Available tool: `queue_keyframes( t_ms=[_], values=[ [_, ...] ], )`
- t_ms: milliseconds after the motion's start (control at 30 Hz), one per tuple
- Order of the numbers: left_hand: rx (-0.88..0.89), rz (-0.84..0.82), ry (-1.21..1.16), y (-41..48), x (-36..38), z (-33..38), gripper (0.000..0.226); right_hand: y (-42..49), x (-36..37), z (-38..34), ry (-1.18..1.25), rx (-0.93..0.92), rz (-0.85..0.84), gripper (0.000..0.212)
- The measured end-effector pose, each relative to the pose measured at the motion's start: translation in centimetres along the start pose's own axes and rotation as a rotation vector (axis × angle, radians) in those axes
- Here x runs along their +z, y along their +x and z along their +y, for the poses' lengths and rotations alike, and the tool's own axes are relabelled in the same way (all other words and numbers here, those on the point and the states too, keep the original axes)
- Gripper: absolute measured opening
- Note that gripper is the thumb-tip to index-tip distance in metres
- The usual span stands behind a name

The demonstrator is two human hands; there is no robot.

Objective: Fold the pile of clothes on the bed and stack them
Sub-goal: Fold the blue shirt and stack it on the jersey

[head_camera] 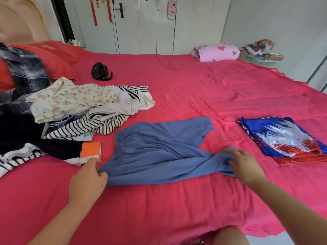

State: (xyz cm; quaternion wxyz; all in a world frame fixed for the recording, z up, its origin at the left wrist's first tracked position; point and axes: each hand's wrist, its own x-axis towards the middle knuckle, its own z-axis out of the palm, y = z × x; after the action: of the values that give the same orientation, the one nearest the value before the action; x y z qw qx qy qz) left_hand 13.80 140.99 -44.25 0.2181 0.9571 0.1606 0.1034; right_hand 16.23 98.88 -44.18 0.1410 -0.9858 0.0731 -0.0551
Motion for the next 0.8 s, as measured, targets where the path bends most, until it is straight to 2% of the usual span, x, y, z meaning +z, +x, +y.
queue_keyframes(
  t_ms=[67,167,233,300,333,400,500,600,667,733,800],
  values=[
    [0.076,-0.018,0.051,-0.5,0.3,0.1,0.04,0.7,0.4,-0.7,-0.116,-0.034,-0.046,0.058],
    [0.365,-0.055,0.01,-1.6,1.4,1.4,0.035,1.7,0.8,-1.3,-0.292,-0.027,-0.132,0.066],
    [0.555,-0.181,0.059,-2.1,2.1,2.2,0.058,2.2,0.9,-1.2,-0.424,-0.044,-0.13,0.045],
    [0.624,-0.325,0.23,-2.3,2.8,2.5,0.079,2.7,0.5,-0.8,-0.547,-0.06,-0.104,0.027],
    [0.627,-0.37,0.303,-2.1,3.2,2.5,0.081,3.0,-0.1,-0.6,-0.571,-0.058,-0.097,0.025],
    [0.62,-0.392,0.378,-1.6,3.6,2.6,0.066,3.9,-1.8,-0.3,-0.529,-0.052,-0.062,0.024],
    [0.638,-0.286,0.343,-1.0,3.3,3.0,0.034,4.9,-5.6,-0.8,-0.206,-0.042,0.098,0.019],
    [0.626,-0.126,0.049,-0.8,2.6,3.5,0.034,4.1,-9.6,-1.2,-0.031,-0.116,0.425,0.017],
    [0.683,-0.082,-0.071,-0.9,1.9,3.8,0.042,2.5,-11.0,-0.2,-0.063,-0.211,0.587,0.019],
    [0.817,-0.076,-0.062,-1.2,1.3,3.5,0.04,0.4,-10.8,1.6,-0.177,-0.271,0.564,0.023],
    [0.909,-0.186,0.03,-1.7,1.3,3.1,0.03,-1.7,-9.5,3.7,-0.284,-0.313,0.372,0.024]
  ],
)
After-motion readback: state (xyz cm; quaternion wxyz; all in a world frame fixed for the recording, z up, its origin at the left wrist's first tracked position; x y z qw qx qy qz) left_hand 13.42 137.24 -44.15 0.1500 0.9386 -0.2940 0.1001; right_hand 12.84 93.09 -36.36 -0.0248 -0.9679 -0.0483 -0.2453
